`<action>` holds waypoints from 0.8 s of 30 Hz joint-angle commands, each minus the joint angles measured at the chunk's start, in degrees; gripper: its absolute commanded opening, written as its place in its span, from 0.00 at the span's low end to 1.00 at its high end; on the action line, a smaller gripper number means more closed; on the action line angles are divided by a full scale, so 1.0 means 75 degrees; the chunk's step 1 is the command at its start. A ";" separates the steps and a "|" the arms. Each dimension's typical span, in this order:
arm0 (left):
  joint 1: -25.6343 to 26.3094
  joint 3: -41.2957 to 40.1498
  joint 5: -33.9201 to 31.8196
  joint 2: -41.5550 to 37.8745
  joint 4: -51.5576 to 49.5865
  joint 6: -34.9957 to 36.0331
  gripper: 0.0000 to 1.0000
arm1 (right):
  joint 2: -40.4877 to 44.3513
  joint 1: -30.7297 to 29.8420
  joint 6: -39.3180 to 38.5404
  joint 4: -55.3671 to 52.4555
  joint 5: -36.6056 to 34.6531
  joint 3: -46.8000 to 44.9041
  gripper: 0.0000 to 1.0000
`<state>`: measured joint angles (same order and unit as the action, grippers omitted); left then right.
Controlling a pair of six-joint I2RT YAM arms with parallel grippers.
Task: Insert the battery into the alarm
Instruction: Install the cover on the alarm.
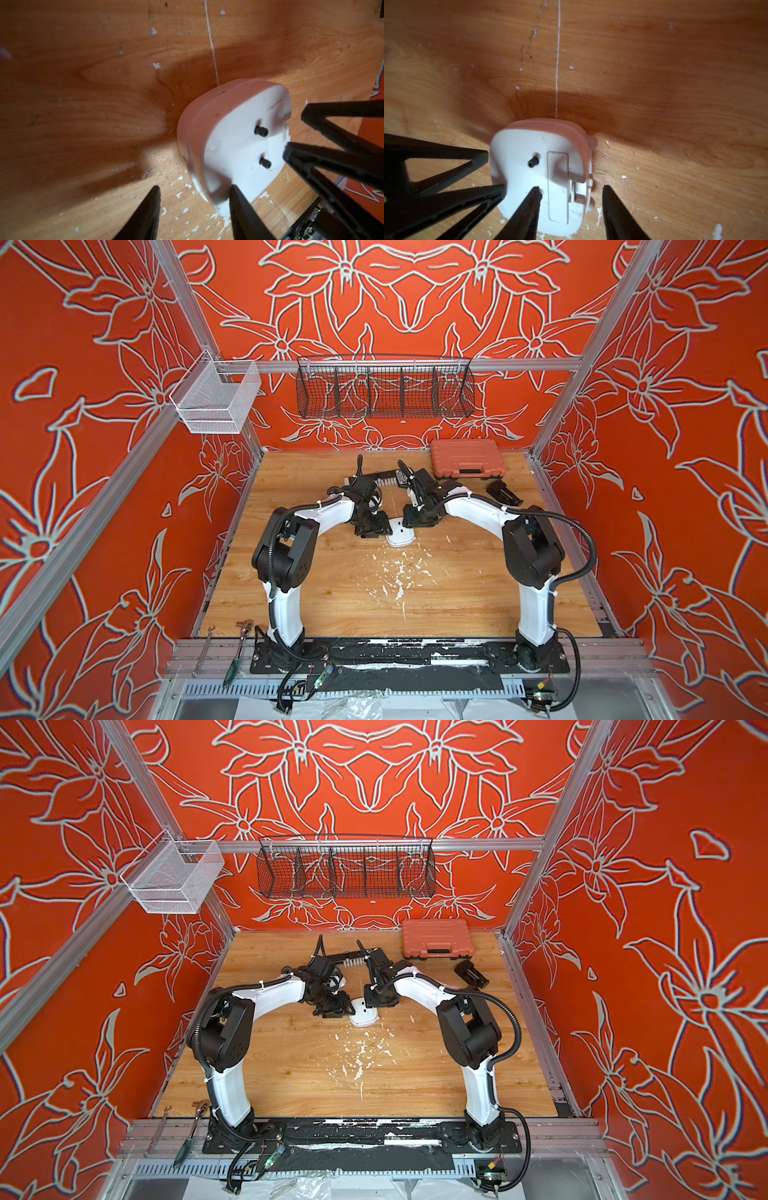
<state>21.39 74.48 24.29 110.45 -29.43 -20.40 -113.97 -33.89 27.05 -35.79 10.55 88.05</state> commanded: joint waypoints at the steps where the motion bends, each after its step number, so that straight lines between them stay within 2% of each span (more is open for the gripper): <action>1: -0.0008 -0.0133 -0.0390 0.0268 -0.0494 0.0108 0.51 | 0.0292 -0.0049 0.0003 0.0072 0.0167 -0.0051 0.52; 6: -0.0007 -0.0122 -0.0369 0.0249 -0.0517 0.0118 0.51 | 0.0294 -0.0017 -0.0108 -0.0114 -0.0038 0.0011 0.51; 18: -0.0007 -0.0139 -0.0342 0.0287 -0.0538 0.0119 0.51 | 0.0087 0.0147 -0.0185 -0.0336 -0.0128 -0.0077 0.26; 24: -0.0004 -0.0133 -0.0356 0.0294 -0.0570 0.0119 0.51 | -0.0142 0.0153 -0.0231 -0.0349 -0.0043 -0.0124 0.21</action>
<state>21.39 74.48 24.34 110.45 -29.43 -20.40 -113.34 -33.04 25.65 -37.08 10.72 88.05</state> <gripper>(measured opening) 0.511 0.208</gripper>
